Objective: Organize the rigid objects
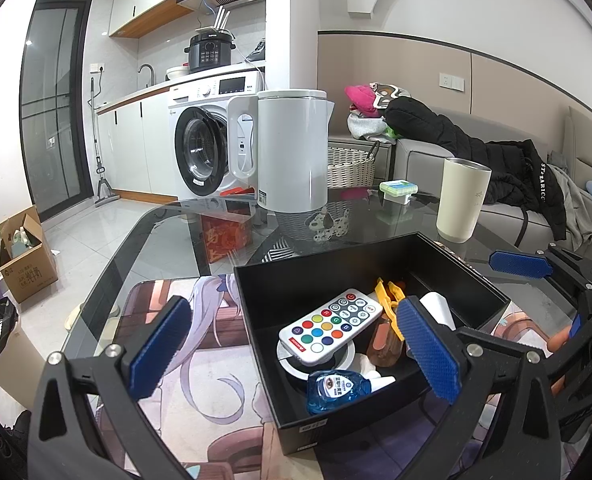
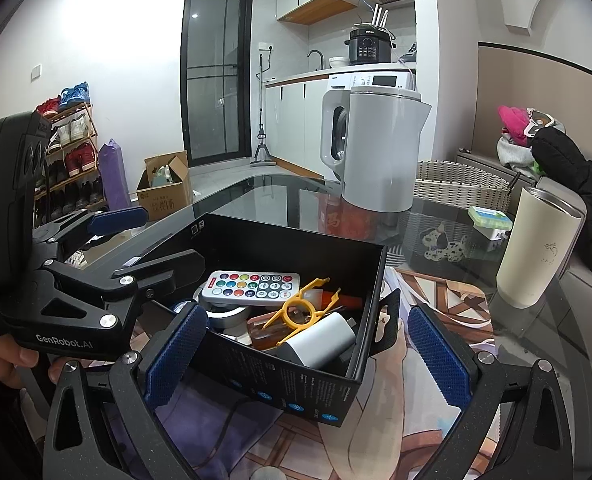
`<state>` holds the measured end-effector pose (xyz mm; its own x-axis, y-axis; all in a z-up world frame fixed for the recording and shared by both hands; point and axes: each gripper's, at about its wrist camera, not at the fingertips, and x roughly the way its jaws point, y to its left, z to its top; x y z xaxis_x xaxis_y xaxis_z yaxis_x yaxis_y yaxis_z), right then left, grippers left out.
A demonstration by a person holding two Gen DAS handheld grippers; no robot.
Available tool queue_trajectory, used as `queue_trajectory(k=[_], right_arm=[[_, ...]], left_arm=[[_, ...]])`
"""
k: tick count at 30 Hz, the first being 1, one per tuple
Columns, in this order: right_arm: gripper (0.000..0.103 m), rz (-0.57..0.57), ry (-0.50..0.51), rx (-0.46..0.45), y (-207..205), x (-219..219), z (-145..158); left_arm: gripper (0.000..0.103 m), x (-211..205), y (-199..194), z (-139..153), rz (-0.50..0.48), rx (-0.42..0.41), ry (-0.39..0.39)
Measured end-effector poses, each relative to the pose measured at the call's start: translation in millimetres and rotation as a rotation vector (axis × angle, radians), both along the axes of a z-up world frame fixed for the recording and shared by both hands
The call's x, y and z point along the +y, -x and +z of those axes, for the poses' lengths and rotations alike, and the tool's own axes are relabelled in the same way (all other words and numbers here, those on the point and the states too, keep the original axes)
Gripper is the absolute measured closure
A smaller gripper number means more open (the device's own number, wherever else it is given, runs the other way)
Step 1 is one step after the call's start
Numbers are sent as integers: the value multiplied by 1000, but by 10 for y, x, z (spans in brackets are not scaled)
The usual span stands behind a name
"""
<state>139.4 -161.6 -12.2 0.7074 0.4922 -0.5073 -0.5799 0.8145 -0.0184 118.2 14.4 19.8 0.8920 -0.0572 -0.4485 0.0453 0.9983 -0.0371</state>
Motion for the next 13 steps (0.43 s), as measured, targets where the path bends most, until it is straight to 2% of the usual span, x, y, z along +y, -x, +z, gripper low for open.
queue_trajectory(k=[13], right_arm=[[0, 1, 1, -1, 1, 4, 2]], left_arm=[[0, -20, -11, -13, -2, 3, -3]])
